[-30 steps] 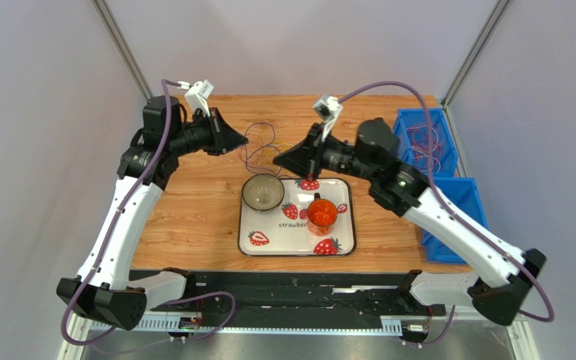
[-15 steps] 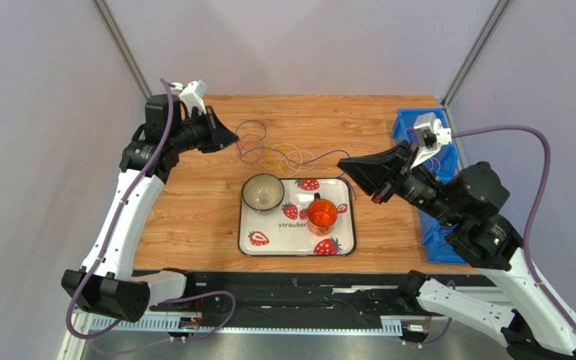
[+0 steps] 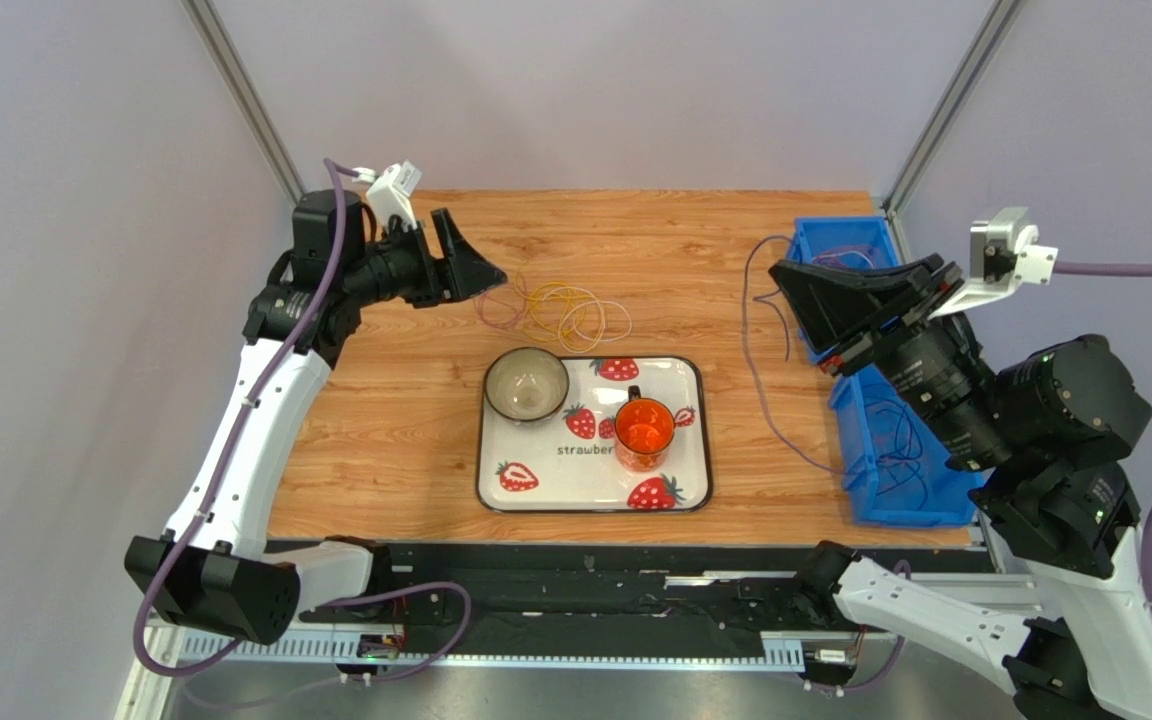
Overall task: Untangle the cables
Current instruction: Pick up the cable at the center of the board.
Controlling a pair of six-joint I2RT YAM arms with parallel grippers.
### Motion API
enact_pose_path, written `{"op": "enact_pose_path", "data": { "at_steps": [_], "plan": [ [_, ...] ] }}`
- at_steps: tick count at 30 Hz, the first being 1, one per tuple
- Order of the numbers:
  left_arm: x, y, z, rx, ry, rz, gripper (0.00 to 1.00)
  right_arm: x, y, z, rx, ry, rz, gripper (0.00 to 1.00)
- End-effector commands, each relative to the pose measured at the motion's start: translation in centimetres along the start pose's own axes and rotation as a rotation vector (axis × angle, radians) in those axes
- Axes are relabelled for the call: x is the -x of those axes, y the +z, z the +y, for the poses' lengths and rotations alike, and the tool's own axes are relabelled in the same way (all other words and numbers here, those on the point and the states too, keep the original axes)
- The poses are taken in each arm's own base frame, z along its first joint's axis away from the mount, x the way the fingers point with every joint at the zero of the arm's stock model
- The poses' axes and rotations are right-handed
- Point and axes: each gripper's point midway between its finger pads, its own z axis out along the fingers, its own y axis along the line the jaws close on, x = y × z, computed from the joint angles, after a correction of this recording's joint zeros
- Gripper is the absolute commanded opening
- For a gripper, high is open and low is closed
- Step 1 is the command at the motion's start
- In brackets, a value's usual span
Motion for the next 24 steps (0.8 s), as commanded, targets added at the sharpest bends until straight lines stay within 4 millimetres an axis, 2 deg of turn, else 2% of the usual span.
{"op": "enact_pose_path", "data": {
  "at_steps": [1, 4, 5, 6, 8, 9, 12, 15, 17, 19, 21, 24],
  "plan": [
    [0.0, -1.6, -0.8, 0.003, 0.071, -0.021, 0.79, 4.0, -0.5, -2.2, -0.152, -0.084, -0.055, 0.0],
    [-1.8, -2.4, 0.9, 0.08, 0.086, 0.007, 0.77, 5.6, -1.7, -4.5, -0.289, -0.126, -0.085, 0.0],
    [-2.5, -3.1, 1.3, 0.109, 0.09, 0.01, 0.77, 5.9, -2.2, -5.8, -0.367, -0.135, -0.096, 0.0],
    [-3.9, -3.1, 2.3, 0.13, 0.094, 0.038, 0.77, 6.1, -2.7, -6.4, -0.4, -0.142, -0.104, 0.0],
    [-5.4, -4.2, 2.6, 0.145, 0.107, 0.047, 0.77, 6.0, -3.9, -8.0, -0.492, -0.157, -0.107, 0.0],
    [-6.7, -4.3, 3.3, 0.157, 0.109, 0.069, 0.77, 5.9, -4.3, -8.6, -0.522, -0.165, -0.107, 0.0],
    [-8.7, -5.8, 4.5, 0.212, 0.132, 0.068, 0.76, 5.7, -5.5, -10.4, -0.636, -0.2, -0.094, 0.0],
    [-10.1, -7.1, 5.5, 0.265, 0.154, 0.054, 0.76, 5.6, -6.2, -12.1, -0.749, -0.264, -0.064, 0.0],
    [-10.3, -7.8, 5.6, 0.277, 0.168, 0.017, 0.76, 5.8, -6.9, -13.0, -0.824, -0.312, -0.039, 0.0],
    [-11.1, -7.7, 6.3, 0.288, 0.155, 0.016, 0.76, 5.8, -6.7, -13.4, -0.868, -0.346, -0.011, 0.0],
    [-11.5, -7.8, 6.6, 0.297, 0.144, -0.002, 0.76, 6.2, -7.3, -14.2, -0.947, -0.378, 0.002, 0.0],
    [-11.3, -7.9, 6.2, 0.273, 0.163, -0.013, 0.76, 5.9, -7.2, -14.7, -0.993, -0.427, 0.046, 0.0]
  ]
}}
